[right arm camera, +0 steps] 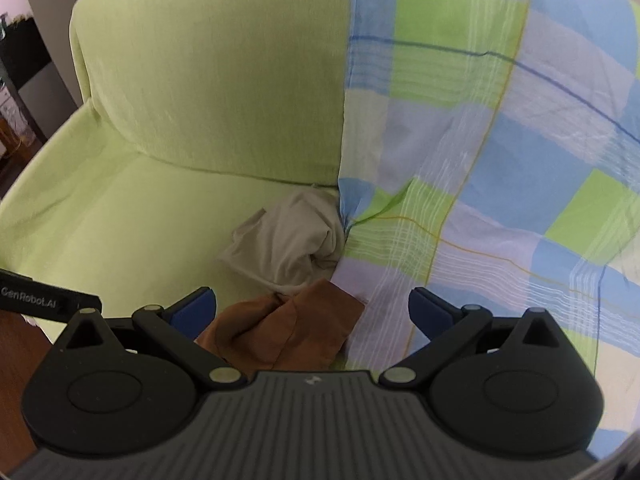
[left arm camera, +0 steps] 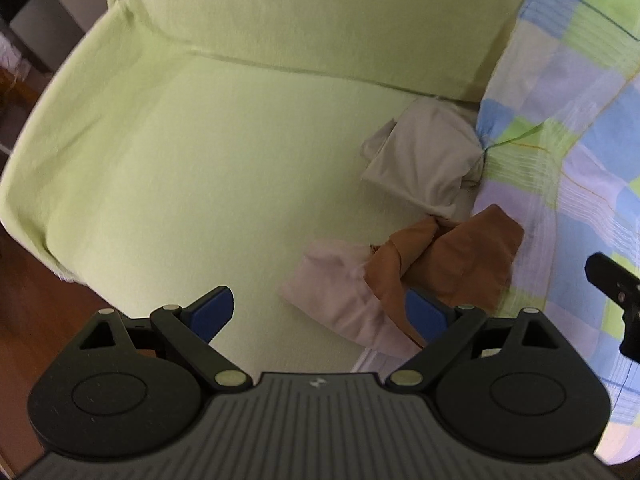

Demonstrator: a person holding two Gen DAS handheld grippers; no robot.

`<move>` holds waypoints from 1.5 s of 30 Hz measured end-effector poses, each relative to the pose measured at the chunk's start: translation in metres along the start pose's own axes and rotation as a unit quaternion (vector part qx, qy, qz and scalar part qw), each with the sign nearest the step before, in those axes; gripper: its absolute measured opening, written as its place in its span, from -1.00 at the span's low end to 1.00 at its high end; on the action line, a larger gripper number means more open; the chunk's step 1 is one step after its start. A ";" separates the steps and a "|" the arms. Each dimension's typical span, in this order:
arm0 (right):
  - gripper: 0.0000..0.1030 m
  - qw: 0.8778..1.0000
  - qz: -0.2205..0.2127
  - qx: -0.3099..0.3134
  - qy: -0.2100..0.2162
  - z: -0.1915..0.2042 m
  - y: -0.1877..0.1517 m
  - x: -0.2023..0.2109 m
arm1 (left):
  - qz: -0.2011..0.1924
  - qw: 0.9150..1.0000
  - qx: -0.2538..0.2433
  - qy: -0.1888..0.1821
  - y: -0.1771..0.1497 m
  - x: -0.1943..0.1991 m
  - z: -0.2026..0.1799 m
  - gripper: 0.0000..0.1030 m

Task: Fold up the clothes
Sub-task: 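Move both tools toward the crumpled beige top on the sofa, then grasp the beige top with the right tool while the left tool grasps another edge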

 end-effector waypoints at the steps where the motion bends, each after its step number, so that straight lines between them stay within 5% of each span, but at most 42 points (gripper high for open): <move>1: 0.97 1.000 0.003 0.003 0.002 0.000 0.001 -0.007 | 0.002 1.000 0.005 0.001 0.000 -0.003 0.000 0.83; 16: 0.97 1.000 0.021 0.009 0.015 0.004 0.006 -0.076 | 0.008 0.999 0.044 0.006 0.009 -0.045 -0.002 0.83; 45: 0.96 1.000 0.021 -0.005 0.005 0.024 -0.018 -0.138 | -0.011 1.000 0.011 0.006 0.055 -0.122 0.023 0.83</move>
Point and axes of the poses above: each gripper's, at about its wrist camera, not at the fingertips, and x roughly against the way its jaws point, z to its left, y to its top, the point moved 6 cm from there along -x, roughly the way its jaws point, and after that the axes turned 6 degrees about -y, right-handed, at the moved point
